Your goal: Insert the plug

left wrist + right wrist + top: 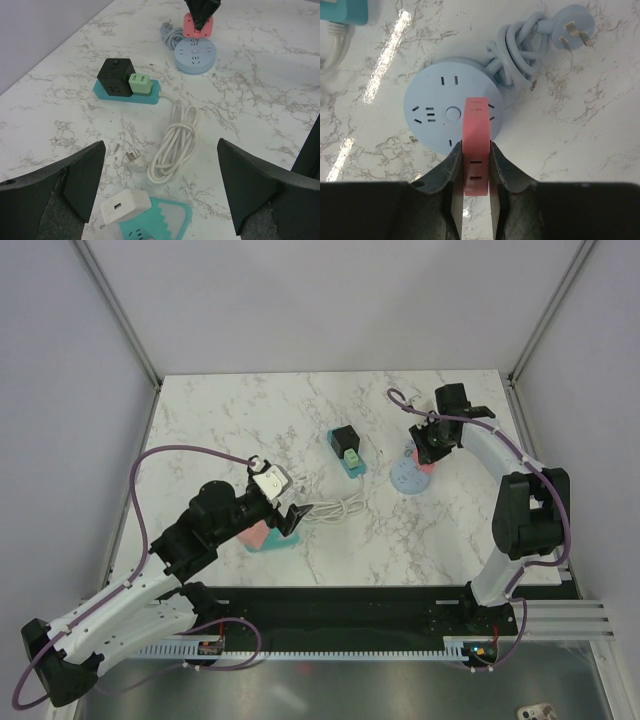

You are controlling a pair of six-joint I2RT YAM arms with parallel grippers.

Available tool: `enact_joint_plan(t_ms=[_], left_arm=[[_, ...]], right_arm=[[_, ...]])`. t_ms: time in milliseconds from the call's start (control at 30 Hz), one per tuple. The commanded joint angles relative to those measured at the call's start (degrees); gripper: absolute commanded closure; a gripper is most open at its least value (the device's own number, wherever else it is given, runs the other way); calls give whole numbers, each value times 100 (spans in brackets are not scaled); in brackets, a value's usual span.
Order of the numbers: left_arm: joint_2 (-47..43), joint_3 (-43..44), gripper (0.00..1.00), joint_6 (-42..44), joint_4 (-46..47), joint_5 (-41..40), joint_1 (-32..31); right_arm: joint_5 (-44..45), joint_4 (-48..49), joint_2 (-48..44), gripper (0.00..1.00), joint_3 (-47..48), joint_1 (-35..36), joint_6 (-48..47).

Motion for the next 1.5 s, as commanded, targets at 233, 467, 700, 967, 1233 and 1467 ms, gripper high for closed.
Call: enact_joint_plan(t_ms=[233, 467, 700, 967, 1233, 1467], left_arm=[[-98, 130, 0, -112, 116, -78, -5], [-89, 130, 0, -103, 125, -69, -5], [-89, 138, 0, -77, 124, -69, 3], [-98, 138, 0, -59, 124, -60, 3], [-89, 156, 0, -77, 133, 1, 3], [-124, 156, 0, -59, 133, -17, 3]], right_arm=[[-346, 342, -168, 100, -225, -45, -295], [-310, 438, -159, 100, -305, -72, -382], [-477, 631, -176, 100, -480, -72, -453], [-451, 860, -211, 100, -902, -72, -488], [-390, 1098, -273, 100, -1227, -37, -409], [-337, 1265, -229, 100, -1482, -19, -312]])
